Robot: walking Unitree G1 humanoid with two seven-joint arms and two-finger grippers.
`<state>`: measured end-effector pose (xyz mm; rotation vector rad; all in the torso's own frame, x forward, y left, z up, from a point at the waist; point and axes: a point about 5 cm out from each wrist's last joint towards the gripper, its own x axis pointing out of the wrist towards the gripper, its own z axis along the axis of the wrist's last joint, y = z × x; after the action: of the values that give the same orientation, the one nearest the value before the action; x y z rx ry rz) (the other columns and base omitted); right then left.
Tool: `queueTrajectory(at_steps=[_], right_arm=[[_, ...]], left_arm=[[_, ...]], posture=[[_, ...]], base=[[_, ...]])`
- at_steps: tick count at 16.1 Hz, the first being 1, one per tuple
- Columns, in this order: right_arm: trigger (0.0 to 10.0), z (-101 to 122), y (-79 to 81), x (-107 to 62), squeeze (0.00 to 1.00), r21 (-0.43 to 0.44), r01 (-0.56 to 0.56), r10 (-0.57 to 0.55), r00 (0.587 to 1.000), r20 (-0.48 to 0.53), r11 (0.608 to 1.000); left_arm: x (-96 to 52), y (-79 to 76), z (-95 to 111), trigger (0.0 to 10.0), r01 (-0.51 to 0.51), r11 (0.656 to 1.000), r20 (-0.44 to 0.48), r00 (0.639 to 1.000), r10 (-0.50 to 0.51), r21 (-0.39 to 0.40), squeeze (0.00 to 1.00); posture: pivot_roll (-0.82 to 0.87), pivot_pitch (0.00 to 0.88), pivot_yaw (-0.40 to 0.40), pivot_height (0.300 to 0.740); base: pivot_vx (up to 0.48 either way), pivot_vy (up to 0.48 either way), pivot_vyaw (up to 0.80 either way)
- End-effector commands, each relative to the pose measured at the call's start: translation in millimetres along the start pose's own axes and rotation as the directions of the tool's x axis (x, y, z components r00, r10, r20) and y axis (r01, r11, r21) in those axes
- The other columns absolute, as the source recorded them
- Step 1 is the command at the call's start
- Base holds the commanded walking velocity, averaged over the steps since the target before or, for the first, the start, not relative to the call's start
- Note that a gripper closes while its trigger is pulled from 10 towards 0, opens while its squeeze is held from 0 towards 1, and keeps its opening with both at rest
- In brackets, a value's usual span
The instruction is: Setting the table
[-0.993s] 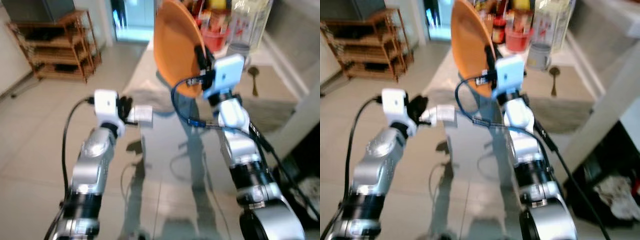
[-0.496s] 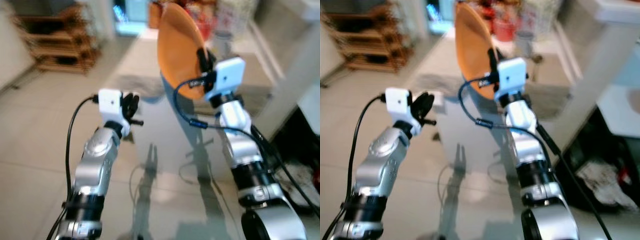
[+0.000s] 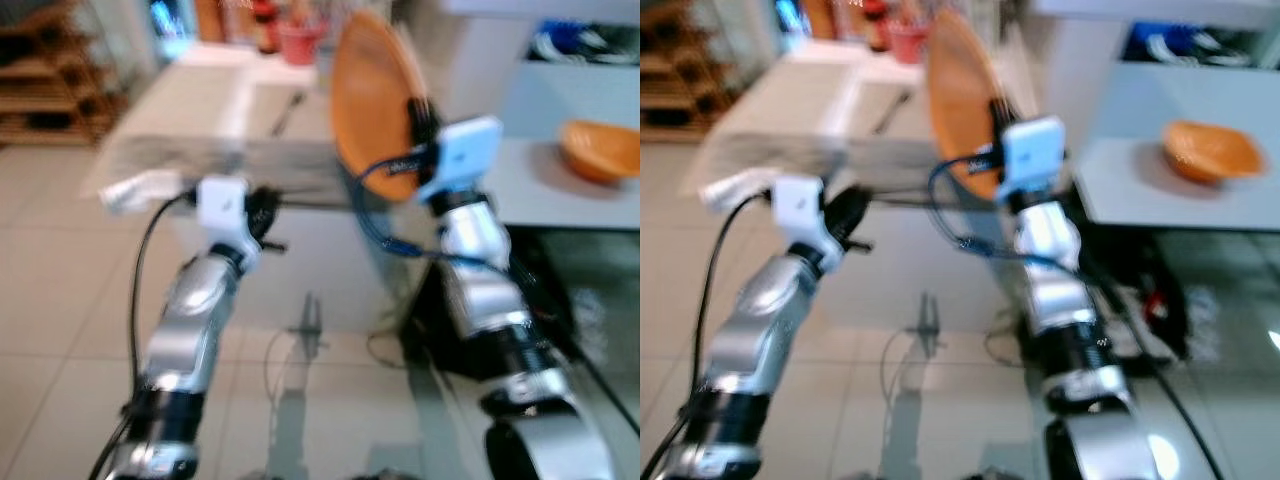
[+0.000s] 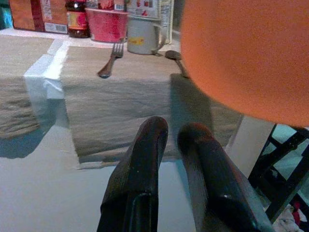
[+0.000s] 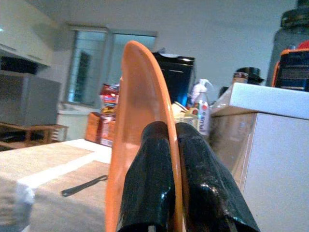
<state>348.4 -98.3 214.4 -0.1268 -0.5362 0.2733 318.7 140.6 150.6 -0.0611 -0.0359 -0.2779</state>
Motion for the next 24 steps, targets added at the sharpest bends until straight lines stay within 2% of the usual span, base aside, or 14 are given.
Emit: queueTrajectory(at_steps=[1,4,12,16,19,22,24], right_arm=[[0.0,13.6,-5.8,6.0,0.00,-0.018,0.009,-0.008,0.998,0.068,1.000],[0.0,12.8,-6.5,4.9,0.00,-0.020,0.011,-0.010,0.998,0.068,1.000],[0.0,11.7,-9.2,0.9,0.00,-0.027,0.017,-0.015,0.998,0.066,0.999],[0.0,10.1,-18.8,-4.2,0.00,-0.046,0.036,-0.034,0.998,0.053,0.998],[0.0,16.9,-34.5,-13.6,0.00,-0.103,0.066,-0.059,0.996,0.074,0.993],[0.0,27.2,-49.3,-23.0,0.00,-0.253,0.102,-0.071,0.989,0.131,0.962],[0.0,18.1,-63.7,-43.5,0.00,-0.317,0.127,-0.106,0.991,0.085,0.940]], left_arm=[[2.1,-5.8,5.6,10.0,0.022,1.000,0.024,0.999,-0.022,0.002,0.00],[2.7,-5.7,5.3,10.0,0.026,1.000,0.025,0.999,-0.026,0.004,0.00],[5.7,-4.0,2.1,10.0,0.024,0.999,0.000,1.000,-0.024,0.039,0.00],[4.4,-3.9,1.8,10.0,0.023,0.999,-0.001,1.000,-0.023,0.045,0.00],[-2.6,-3.6,4.2,10.0,0.016,0.999,0.015,1.000,-0.017,0.048,0.00],[-4.3,-3.4,7.8,10.0,0.013,0.999,0.031,0.999,-0.015,0.045,0.00],[-9.8,4.9,5.5,10.0,-0.018,0.999,0.023,1.000,0.016,0.052,0.00]], posture=[[-0.05,0.000,0.027,0.740],[-0.05,0.000,0.029,0.740],[-0.06,0.000,0.034,0.740],[-0.06,0.000,0.035,0.740],[-0.06,0.000,0.034,0.740],[-0.07,0.000,0.034,0.740],[-0.08,0.000,0.033,0.740]], base=[[0.000,-0.454,0.00],[0.000,-0.434,0.00],[0.311,-0.362,0.00],[0.338,-0.337,0.00],[0.396,0.000,0.00],[0.000,0.000,0.00],[0.000,0.000,0.00]])
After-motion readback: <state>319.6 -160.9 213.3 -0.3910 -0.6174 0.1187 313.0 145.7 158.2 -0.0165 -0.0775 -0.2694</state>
